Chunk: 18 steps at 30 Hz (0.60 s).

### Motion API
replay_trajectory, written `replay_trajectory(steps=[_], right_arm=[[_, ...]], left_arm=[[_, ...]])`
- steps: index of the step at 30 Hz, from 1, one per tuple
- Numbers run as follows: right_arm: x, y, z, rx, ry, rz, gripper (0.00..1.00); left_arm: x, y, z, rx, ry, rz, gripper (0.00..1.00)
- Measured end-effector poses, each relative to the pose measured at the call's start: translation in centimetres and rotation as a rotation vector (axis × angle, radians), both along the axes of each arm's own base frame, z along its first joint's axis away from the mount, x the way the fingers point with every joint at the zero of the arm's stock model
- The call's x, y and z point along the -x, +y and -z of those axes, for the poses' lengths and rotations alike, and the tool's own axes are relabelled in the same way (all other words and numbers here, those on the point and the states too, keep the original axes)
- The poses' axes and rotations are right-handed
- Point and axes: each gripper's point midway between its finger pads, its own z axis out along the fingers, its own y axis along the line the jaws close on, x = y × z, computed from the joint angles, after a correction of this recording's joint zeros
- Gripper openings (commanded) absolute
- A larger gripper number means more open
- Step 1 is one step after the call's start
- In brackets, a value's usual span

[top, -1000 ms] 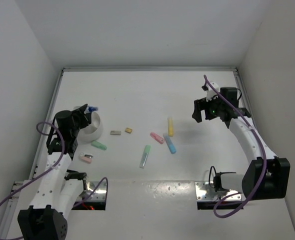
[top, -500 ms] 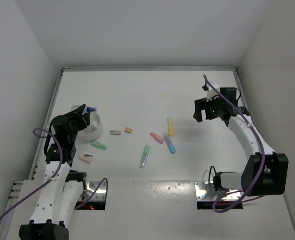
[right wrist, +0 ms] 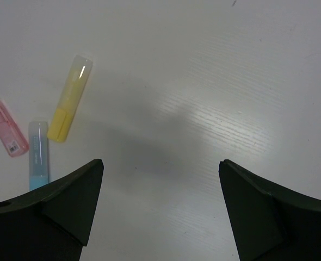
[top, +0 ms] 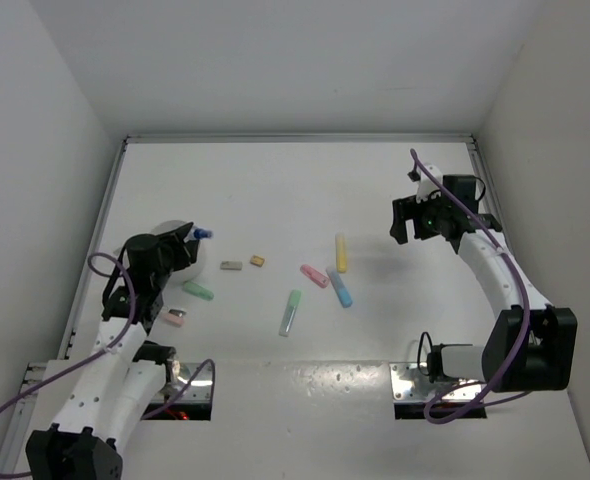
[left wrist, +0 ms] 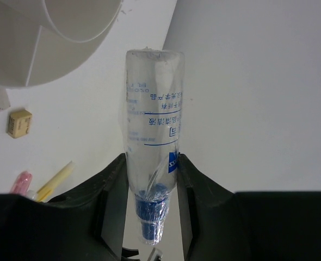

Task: Sort the stationery into containers
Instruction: Place the stationery into the container

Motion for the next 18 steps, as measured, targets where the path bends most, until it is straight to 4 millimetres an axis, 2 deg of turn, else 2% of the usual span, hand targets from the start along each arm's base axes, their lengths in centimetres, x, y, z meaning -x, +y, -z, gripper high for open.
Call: replay_trajectory(steps=[15,18], right_arm=[[-0.1,-0.2,-0.3,0.009,-0.014,0.003,0.87],[-0.1,-0.4,-0.4,0.01,-0.018,0.007,0.87]], left_arm=[[0.9,0.2,3.5,-0.025,0.064,-0.021,0.0],[0.9,0.4,3.6,-0.027,0.053,-0.031,0.0]])
